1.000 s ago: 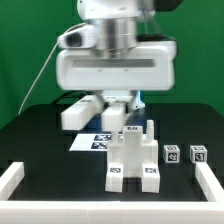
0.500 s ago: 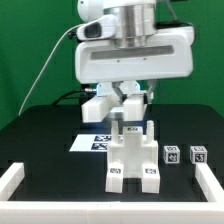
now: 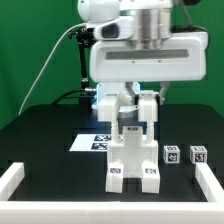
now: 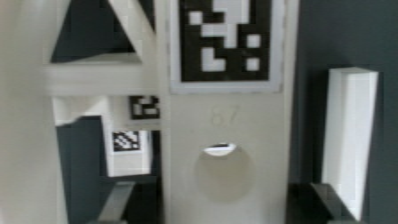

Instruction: Assemble chair

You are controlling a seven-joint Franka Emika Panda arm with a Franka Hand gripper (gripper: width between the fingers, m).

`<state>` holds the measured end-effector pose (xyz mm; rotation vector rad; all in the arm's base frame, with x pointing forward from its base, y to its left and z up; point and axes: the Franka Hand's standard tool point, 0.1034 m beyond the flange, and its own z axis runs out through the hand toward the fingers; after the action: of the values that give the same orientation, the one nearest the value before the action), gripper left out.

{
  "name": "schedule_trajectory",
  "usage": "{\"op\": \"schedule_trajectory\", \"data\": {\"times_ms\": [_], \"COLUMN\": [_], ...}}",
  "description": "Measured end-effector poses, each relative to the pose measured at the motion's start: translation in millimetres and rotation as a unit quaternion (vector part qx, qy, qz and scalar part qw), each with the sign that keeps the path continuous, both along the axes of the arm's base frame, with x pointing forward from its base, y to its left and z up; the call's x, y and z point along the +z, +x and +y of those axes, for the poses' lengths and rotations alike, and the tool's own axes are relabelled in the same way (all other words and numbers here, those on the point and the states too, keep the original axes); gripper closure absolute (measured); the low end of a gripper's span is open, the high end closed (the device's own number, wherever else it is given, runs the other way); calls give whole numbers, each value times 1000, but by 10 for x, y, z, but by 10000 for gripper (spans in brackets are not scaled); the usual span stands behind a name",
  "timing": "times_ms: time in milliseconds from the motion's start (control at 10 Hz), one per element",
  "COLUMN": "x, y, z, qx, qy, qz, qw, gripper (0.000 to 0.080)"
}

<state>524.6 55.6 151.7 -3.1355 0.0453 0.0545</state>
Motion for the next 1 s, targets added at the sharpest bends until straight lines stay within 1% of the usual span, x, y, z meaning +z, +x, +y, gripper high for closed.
{"op": "schedule_trajectory", "data": {"times_ms": [100,200,600,800,1000], "x": [8,-18,-40,-110,-208], "y": [24,15,6,-36,-72], "z": [36,10,10,10,-39], "qx": [5,8,8,-4,-10], "qy": [-1,0,-1,-3,-6], "qz": [0,0,2,10,18], "qw": [1000,1000,1000,1000,1000], "gripper": [514,514,514,514,514]}}
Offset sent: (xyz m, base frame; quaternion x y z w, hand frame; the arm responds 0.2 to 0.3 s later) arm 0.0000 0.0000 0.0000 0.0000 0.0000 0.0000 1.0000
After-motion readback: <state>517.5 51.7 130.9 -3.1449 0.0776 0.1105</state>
